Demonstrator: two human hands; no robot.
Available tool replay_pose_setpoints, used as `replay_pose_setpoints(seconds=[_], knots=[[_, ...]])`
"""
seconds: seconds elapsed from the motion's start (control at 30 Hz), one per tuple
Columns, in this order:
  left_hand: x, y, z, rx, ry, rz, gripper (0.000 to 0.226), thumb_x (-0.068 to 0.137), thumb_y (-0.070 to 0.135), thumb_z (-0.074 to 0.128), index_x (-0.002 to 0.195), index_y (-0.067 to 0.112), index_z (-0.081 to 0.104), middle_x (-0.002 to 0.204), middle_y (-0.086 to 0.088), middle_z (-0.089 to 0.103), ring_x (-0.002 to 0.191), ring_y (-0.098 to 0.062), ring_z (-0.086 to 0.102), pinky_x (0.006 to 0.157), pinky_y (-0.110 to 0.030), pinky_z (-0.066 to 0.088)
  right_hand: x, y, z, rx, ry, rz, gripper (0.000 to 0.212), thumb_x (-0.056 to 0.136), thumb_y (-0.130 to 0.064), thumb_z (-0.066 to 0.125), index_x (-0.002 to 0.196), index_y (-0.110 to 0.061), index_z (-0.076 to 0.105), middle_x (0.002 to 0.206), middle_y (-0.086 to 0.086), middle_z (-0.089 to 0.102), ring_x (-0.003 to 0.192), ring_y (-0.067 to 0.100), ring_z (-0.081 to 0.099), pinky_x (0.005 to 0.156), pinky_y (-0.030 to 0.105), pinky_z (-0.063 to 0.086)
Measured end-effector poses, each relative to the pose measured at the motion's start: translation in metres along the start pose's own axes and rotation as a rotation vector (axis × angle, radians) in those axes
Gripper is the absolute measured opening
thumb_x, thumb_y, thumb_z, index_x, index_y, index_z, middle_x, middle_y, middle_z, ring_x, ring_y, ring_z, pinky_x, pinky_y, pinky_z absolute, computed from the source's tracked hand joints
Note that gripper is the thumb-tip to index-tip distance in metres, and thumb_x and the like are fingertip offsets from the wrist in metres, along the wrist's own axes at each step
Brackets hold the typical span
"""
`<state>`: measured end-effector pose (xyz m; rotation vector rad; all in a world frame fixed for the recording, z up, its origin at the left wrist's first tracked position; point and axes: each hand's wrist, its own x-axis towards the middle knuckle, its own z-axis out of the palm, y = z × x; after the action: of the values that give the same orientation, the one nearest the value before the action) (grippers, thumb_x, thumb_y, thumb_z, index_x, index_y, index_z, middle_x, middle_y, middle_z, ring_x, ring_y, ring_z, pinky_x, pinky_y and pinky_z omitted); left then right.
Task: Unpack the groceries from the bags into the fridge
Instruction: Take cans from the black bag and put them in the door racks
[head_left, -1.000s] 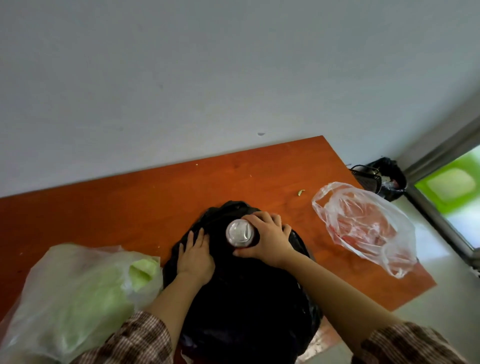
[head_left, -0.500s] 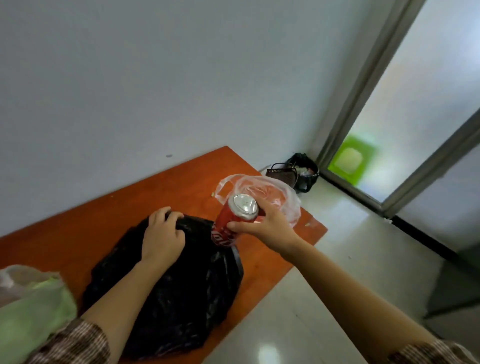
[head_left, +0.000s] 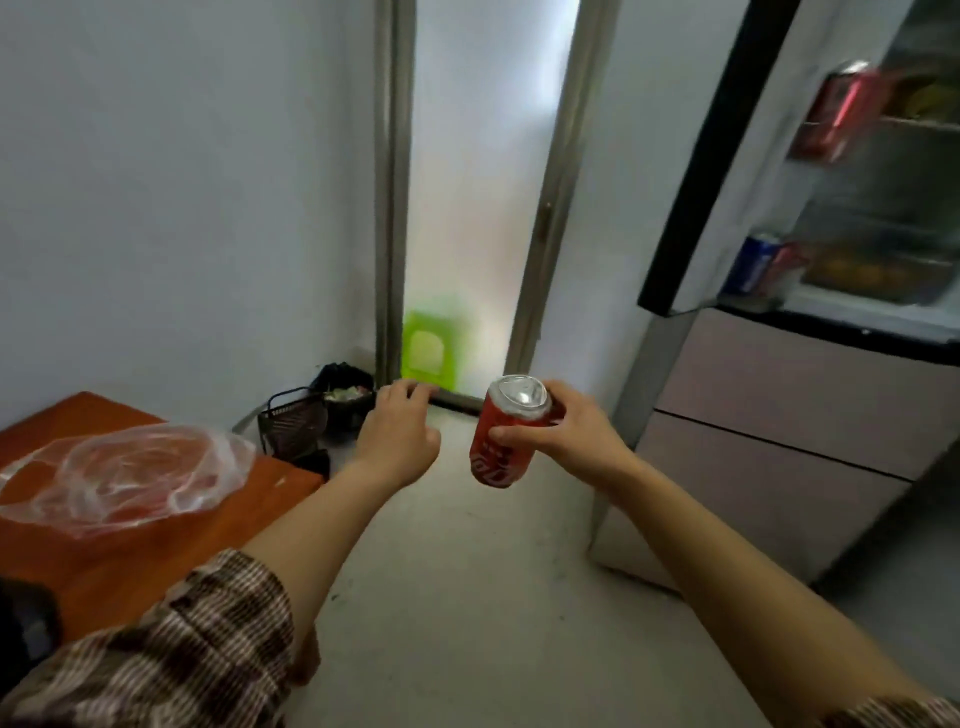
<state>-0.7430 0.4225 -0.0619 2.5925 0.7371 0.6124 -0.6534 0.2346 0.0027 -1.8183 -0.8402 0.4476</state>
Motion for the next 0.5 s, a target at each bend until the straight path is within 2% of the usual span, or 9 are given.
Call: replay_pose_setpoints(seconds=[0.07,0.13,0.23,0.37,0.5], knots=[[0.020,0.059,0.018,-0.039,-0.024,0.076,0.053,0.082,0.011,0.054,0.134,0.016,0.046,0.141,-0.010,0.040,0.132,-0.027,0.033,0.102,-0.041,0.039,-0.009,0.010,-0.056,-0.016,0.091,0.019,0.059,0.067,-0.027,0.086,0.119,-0.019,0.058,0.107,-0.006,0.066,0.096,0.007,0.063,0.082,0.022,0.053],[0.039,0.116,0.036,-0.060,-0.040,0.169,0.052,0.084,0.011,0.053,0.135,0.017,0.046,0.142,-0.008,0.039,0.132,-0.026,0.032,0.099,-0.039,0.039,-0.017,0.022,-0.110,-0.024,0.178,0.034,0.061,0.069,-0.031,0.084,0.122,-0.021,0.056,0.111,-0.007,0.064,0.101,0.011,0.061,0.081,0.025,0.053],[0.069,0.190,0.065,-0.102,-0.058,0.313,0.053,0.085,0.013,0.054,0.136,0.018,0.043,0.143,-0.007,0.038,0.132,-0.024,0.033,0.100,-0.037,0.040,-0.025,0.035,-0.183,-0.042,0.327,0.044,0.060,0.071,-0.030,0.083,0.123,-0.022,0.055,0.112,-0.008,0.062,0.102,0.010,0.059,0.075,0.020,0.050],[0.115,0.285,0.111,-0.180,-0.054,0.442,0.049,0.092,0.027,0.054,0.139,0.022,0.040,0.148,-0.003,0.035,0.135,-0.020,0.034,0.106,-0.037,0.038,-0.027,0.050,-0.277,-0.093,0.491,0.067,0.055,0.070,-0.030,0.084,0.118,-0.024,0.057,0.105,-0.012,0.063,0.094,0.004,0.059,0.071,0.018,0.048],[0.173,0.380,0.153,-0.182,-0.042,0.625,0.049,0.094,0.032,0.049,0.141,0.021,0.039,0.148,-0.004,0.034,0.135,-0.022,0.032,0.105,-0.038,0.038,-0.016,0.060,-0.374,-0.152,0.650,0.079,0.051,0.068,-0.032,0.085,0.113,-0.025,0.061,0.100,-0.014,0.065,0.091,0.001,0.060,0.067,0.016,0.045]])
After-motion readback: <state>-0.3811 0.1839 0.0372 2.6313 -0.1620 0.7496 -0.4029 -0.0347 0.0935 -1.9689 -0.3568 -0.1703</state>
